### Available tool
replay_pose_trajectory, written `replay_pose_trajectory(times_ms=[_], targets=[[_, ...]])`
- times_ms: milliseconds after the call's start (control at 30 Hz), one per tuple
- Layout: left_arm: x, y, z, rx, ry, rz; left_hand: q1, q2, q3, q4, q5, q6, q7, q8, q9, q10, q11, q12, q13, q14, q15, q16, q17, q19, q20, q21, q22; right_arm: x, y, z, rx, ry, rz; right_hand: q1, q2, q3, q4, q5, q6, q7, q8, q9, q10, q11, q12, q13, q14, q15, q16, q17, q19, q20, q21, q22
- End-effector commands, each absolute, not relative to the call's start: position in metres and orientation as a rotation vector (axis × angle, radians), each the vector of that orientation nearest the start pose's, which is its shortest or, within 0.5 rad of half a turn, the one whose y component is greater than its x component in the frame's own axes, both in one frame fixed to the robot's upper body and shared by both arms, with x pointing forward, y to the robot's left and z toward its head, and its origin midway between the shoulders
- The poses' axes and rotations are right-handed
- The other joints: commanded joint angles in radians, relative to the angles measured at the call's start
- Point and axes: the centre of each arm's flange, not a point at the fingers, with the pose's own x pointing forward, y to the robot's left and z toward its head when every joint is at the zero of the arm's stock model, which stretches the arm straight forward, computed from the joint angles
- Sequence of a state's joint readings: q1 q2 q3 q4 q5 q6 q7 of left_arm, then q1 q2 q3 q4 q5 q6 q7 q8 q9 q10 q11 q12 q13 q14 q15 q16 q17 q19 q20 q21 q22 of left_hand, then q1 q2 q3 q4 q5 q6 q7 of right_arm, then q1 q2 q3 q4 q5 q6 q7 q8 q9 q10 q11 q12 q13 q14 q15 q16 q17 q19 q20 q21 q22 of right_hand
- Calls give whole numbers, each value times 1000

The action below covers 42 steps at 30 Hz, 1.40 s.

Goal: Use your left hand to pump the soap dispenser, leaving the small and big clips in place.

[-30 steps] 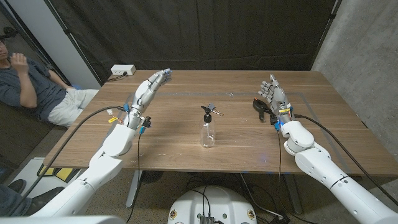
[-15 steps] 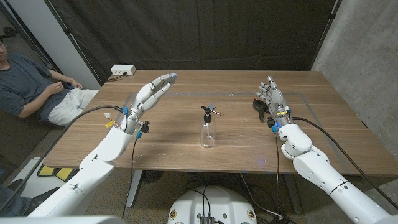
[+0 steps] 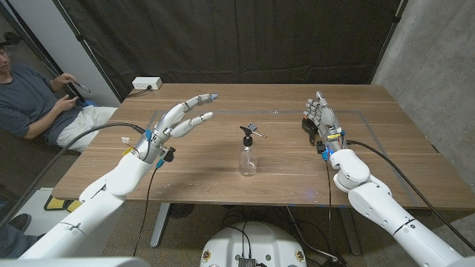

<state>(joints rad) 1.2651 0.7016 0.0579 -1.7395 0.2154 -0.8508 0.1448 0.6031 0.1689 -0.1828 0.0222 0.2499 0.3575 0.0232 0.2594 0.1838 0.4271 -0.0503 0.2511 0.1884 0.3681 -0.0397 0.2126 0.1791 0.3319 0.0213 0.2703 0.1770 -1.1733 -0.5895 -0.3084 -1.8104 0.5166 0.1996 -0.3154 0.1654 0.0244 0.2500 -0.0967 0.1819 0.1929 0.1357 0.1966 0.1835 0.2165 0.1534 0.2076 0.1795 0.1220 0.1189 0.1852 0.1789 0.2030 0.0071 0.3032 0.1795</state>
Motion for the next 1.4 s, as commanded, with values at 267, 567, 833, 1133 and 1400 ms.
replay_pose_trajectory(times_ms=[267,567,833,1133,1400], targets=[[416,261,0,1210,-1305,-274,5,3,9,-1,-5,17,-3,-3,4,4,-10,-6,3,-8,-12,-7,3,-20,-11,-12,3,551,-239,-55,8,-631,132,0,10,4,-2,0,10,4,2,5,5,2,3,5,-3,10,-2,4,5,0,-6,1],[402,248,18,1438,-1262,-259,-2,3,11,7,-8,34,-4,-2,4,13,-17,-8,3,-6,-13,-8,5,-28,-18,-19,3,548,-242,-58,13,-621,134,-1,10,3,-2,0,11,4,1,5,4,2,3,5,-3,11,-2,4,6,-1,-8,1],[390,231,35,1579,-1254,-308,-7,3,12,12,-10,30,-8,-7,5,11,-19,-12,4,-12,-16,-12,5,-35,-19,-24,4,544,-245,-62,16,-624,136,-1,11,3,-2,-1,12,5,2,5,4,3,3,5,-3,10,-2,4,6,-1,-10,1],[371,217,51,1700,-1258,-298,-28,1,12,31,-15,72,-22,-1,5,51,-37,-7,4,7,-29,-7,6,-35,-21,-31,5,538,-251,-66,33,-643,118,-1,11,2,-3,-1,2,2,-3,6,2,4,2,5,-2,9,-2,4,8,-1,-13,2],[365,209,57,1813,-1227,-279,-54,-5,10,57,-18,168,-38,18,5,133,-58,4,4,41,-38,-2,5,-26,-26,-37,5,537,-254,-70,29,-629,119,-2,11,2,-3,-1,10,3,1,6,2,5,2,5,-2,11,-2,4,8,0,-15,2]])
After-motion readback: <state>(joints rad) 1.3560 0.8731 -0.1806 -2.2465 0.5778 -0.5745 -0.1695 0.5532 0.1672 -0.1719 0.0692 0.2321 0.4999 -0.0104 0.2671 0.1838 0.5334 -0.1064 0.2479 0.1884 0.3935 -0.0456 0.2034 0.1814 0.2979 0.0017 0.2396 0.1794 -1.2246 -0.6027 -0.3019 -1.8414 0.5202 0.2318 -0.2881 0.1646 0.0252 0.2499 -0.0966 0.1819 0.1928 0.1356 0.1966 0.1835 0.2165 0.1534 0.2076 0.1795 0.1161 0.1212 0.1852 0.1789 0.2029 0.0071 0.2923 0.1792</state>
